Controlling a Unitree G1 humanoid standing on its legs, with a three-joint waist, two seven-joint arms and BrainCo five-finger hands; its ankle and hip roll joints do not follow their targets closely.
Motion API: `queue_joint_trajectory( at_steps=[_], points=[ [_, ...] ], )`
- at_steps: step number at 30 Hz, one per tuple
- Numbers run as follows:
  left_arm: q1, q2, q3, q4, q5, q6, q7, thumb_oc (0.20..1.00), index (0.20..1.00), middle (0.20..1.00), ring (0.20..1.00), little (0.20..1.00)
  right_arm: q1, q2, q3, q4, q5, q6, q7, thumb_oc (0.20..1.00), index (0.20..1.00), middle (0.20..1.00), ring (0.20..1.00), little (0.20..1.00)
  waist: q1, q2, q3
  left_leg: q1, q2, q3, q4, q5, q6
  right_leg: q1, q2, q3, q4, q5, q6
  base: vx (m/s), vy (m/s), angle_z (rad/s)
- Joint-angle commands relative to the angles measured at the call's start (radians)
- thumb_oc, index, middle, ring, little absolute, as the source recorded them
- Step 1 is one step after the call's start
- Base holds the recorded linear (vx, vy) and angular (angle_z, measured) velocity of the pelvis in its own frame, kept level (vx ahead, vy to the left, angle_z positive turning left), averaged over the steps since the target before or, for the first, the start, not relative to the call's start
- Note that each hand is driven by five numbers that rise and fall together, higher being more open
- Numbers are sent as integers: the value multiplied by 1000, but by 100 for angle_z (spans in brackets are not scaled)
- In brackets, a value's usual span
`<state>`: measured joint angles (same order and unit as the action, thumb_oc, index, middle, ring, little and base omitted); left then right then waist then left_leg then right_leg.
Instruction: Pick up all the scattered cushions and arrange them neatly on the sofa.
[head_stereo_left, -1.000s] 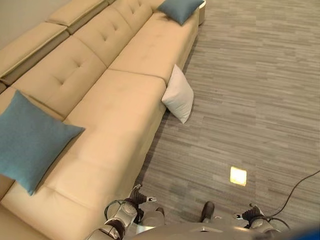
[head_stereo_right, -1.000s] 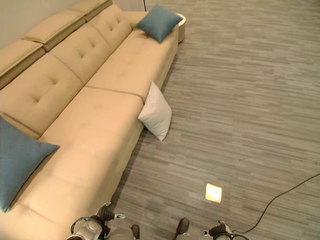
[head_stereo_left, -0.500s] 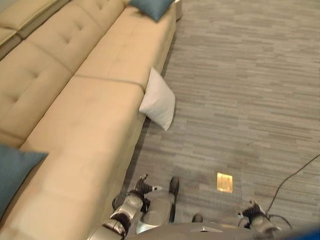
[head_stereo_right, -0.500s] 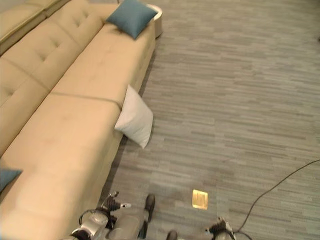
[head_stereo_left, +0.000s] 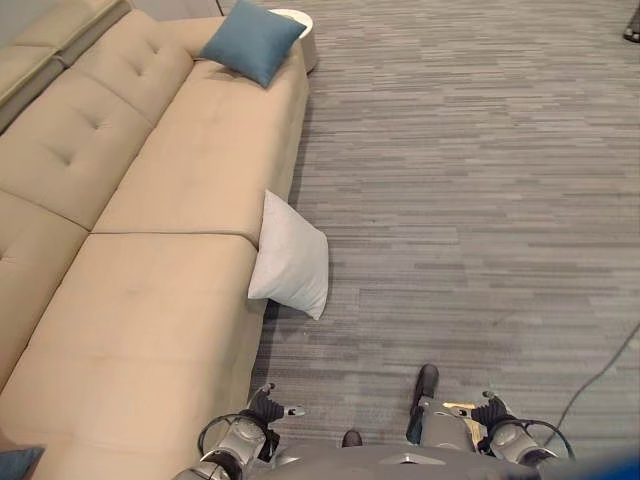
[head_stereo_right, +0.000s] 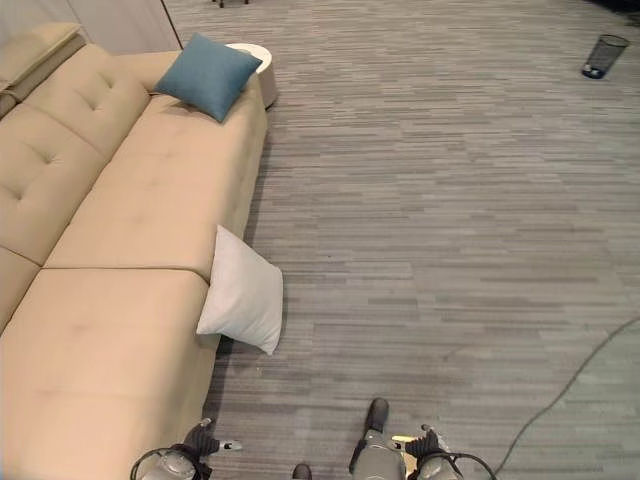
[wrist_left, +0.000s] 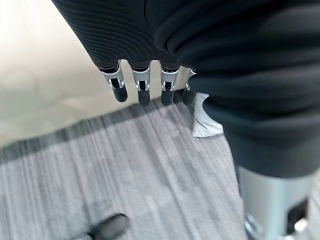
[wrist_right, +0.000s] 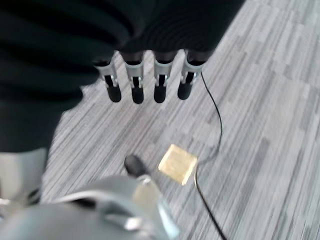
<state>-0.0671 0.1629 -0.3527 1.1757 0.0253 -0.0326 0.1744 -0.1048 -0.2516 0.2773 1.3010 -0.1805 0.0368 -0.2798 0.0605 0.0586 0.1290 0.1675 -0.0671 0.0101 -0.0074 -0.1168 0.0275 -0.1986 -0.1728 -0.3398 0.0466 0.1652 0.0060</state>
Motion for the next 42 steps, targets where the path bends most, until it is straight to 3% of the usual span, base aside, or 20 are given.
queue_joint_trajectory(
  at_steps=[1,5,6,8,9,10,11,13,17,18,19,21,22,23,25,28,29,36,38,42],
  points=[
    [-55,-15,-19,1,39,-12,3,1000,1000,1000,1000,1000,-20,-30,12,-4,7,-10,-21,1000,1000,1000,1000,1000,5,2,45,-89,63,-31,139,-37,-43,95,32,1,12,-155,88,87,-181,25],
    [-74,-18,-42,-25,26,-13,1,1000,1000,1000,1000,1000,-31,-45,7,-5,30,-21,-31,1000,1000,1000,1000,1000,33,-27,96,-276,104,-15,514,107,-73,199,64,-5,-40,-198,28,138,-315,-4],
    [-74,-21,-44,-29,19,-14,2,1000,1000,1000,1000,1000,-31,-47,7,-4,31,-19,-32,1000,1000,1000,1000,1000,38,-28,102,-301,109,-5,536,101,-68,213,68,-6,-46,-208,23,267,-301,9],
    [-70,-37,-51,-21,33,-9,6,1000,1000,1000,1000,1000,-21,-48,16,-3,35,-24,-41,1000,1000,1000,1000,1000,52,-33,97,-356,70,42,395,38,-49,263,82,-2,-86,-232,43,366,-146,26],
    [-70,-38,-50,-17,37,-10,6,1000,1000,1000,1000,1000,-17,-48,16,-2,34,-24,-42,1000,1000,1000,1000,1000,54,-30,93,-374,61,53,332,53,-48,275,94,-2,-93,-235,48,413,-66,13],
    [-66,-37,-45,-18,43,-13,6,1000,1000,1000,1000,1000,-6,-50,18,1,32,-24,-44,1000,1000,1000,1000,1000,64,-12,85,-390,53,74,183,132,-52,304,125,4,-112,-247,57,335,-43,-13],
    [-63,-35,-43,-18,46,-14,5,1000,1000,1000,1000,1000,-2,-49,19,3,31,-23,-45,1000,1000,1000,1000,1000,69,-5,84,-394,49,90,124,179,-59,320,140,5,-120,-254,60,328,-37,-15],
    [-35,-29,-19,-16,43,-14,6,1000,1000,1000,1000,1000,10,-33,31,2,15,-16,-42,1000,1000,1000,1000,1000,87,-4,67,-397,48,150,49,217,-49,364,169,26,-121,-289,60,401,-8,-71],
    [-10,-14,5,3,45,-10,3,1000,1000,1000,1000,1000,23,-8,40,0,-16,-15,-26,1000,1000,1000,1000,1000,110,-40,30,-335,15,133,39,175,1,364,138,27,31,-325,89,347,62,-46],
    [-13,-5,11,-6,43,-8,4,1000,1000,1000,1000,1000,21,-3,44,-2,-33,-14,-19,1000,1000,1000,1000,1000,103,-33,34,-282,2,114,22,145,26,292,96,24,222,-303,136,167,113,-10],
    [-14,-6,11,-6,43,-8,4,1000,1000,1000,1000,1000,21,-3,44,-2,-33,-14,-19,1000,1000,1000,1000,1000,103,-32,31,-287,4,114,23,146,26,287,98,25,221,-300,135,138,124,19],
    [-22,-1,7,-12,46,-13,2,1000,1000,1000,1000,1000,14,-9,41,-9,-38,-15,-9,1000,1000,1000,1000,1000,78,-15,49,-241,-4,79,13,129,50,184,69,47,412,-218,182,100,77,62],
    [-22,1,1,-19,38,-15,10,1000,1000,1000,1000,1000,6,-7,45,-13,-39,-13,-7,1000,1000,1000,1000,1000,61,11,61,-202,3,41,-3,122,58,103,70,80,472,-207,169,90,44,85],
    [-22,0,2,-19,38,-15,10,1000,1000,1000,1000,1000,5,-7,46,-13,-39,-13,-7,1000,1000,1000,1000,1000,58,9,64,-198,0,40,-5,122,58,104,65,79,479,-212,170,153,-36,99],
    [-31,1,-11,-23,35,-24,15,1000,1000,1000,1000,1000,-6,-7,60,-19,-36,-19,-9,1000,1000,1000,1000,1000,40,16,74,-168,-8,-29,-19,117,50,75,85,135,329,-254,124,179,-137,117],
    [-50,8,-37,-12,62,-24,8,1000,1000,1000,1000,1000,-10,-12,59,-28,2,-32,-4,1000,1000,1000,1000,1000,2,1,76,-150,-30,-120,-14,108,36,42,160,350,127,-223,107,201,-185,119],
    [-51,5,-31,7,66,-22,11,1000,1000,1000,1000,1000,2,-12,59,-30,2,-31,3,1000,1000,1000,1000,1000,-2,-9,68,-140,-40,-158,-15,95,25,67,160,364,78,-197,104,190,-212,155],
    [-45,-17,-9,24,22,-23,11,1000,1000,1000,1000,1000,-4,-24,63,-30,-3,-44,-5,1000,1000,1000,1000,1000,36,-31,54,-220,-33,-204,80,84,-25,192,126,206,-68,-196,72,73,-177,120],
    [-40,-23,-8,23,15,-22,12,1000,1000,1000,1000,1000,0,-34,60,-36,-2,-49,-8,1000,1000,1000,1000,1000,40,-34,64,-254,-15,-150,96,94,-32,208,110,147,-78,-206,66,-89,-75,108],
    [-36,-23,-8,19,20,-22,14,1000,1000,1000,1000,1000,-1,-33,48,-36,8,-49,-10,1000,1000,1000,1000,1000,27,-39,68,-267,59,37,85,106,-41,245,85,3,-109,-216,65,-75,-66,138]
  ],
)
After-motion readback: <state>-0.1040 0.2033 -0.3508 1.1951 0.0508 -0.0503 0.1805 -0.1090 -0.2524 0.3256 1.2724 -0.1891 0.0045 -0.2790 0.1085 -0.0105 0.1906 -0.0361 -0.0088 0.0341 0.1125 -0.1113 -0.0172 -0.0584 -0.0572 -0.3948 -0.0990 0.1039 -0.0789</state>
